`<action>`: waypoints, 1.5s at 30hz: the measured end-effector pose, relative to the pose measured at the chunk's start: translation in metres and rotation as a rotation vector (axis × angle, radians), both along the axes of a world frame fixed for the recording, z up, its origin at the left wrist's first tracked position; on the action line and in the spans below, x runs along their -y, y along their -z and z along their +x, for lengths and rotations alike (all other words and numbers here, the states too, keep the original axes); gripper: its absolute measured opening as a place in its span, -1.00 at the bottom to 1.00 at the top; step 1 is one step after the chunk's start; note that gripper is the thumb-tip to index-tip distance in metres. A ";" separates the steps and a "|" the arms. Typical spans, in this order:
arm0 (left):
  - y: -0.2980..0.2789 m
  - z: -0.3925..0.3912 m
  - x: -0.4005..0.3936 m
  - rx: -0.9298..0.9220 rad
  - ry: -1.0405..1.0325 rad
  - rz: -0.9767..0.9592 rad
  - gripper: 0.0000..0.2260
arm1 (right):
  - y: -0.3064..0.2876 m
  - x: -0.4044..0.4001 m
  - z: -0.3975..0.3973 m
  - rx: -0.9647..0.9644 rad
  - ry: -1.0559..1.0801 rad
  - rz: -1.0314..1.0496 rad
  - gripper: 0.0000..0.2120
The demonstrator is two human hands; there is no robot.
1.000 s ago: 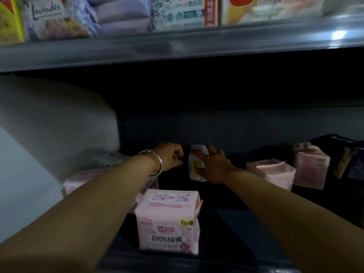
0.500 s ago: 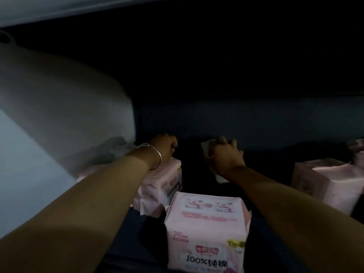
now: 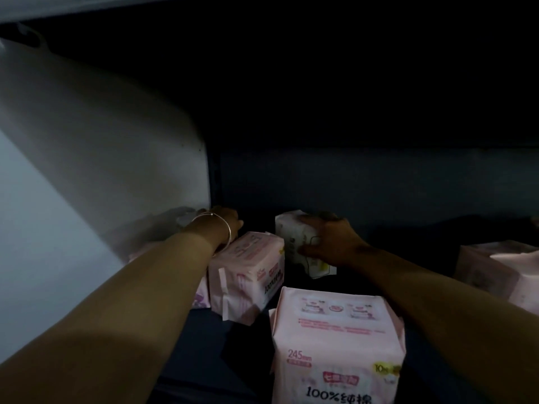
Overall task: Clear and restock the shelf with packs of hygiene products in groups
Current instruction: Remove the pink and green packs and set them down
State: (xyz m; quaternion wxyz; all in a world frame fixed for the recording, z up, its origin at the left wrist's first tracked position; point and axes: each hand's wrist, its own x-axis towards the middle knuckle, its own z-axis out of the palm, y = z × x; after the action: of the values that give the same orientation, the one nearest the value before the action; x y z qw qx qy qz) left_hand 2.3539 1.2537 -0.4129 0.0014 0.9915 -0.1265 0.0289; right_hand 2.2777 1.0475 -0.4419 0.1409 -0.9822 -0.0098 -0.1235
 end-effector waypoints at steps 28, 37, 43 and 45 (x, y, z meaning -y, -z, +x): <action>-0.071 -0.123 0.080 0.471 0.283 -0.218 -0.06 | -0.070 0.034 -0.134 0.198 0.146 -0.192 -0.32; -0.083 -0.268 0.093 0.449 0.302 -0.162 -0.11 | -0.071 0.054 -0.279 0.295 0.090 -0.150 -0.31; -0.063 -0.360 0.108 0.348 0.326 -0.073 -0.03 | -0.046 0.080 -0.387 0.237 0.037 -0.071 -0.29; -0.043 -0.387 0.116 0.287 0.347 -0.054 -0.02 | -0.026 0.089 -0.420 0.192 0.038 -0.032 -0.29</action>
State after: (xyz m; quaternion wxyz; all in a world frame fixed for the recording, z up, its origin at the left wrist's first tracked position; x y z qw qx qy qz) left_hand 1.9674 1.1373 -0.3698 0.0148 0.9403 -0.2933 0.1722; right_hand 1.8576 0.9580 -0.4155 0.1213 -0.9680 -0.0064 -0.2196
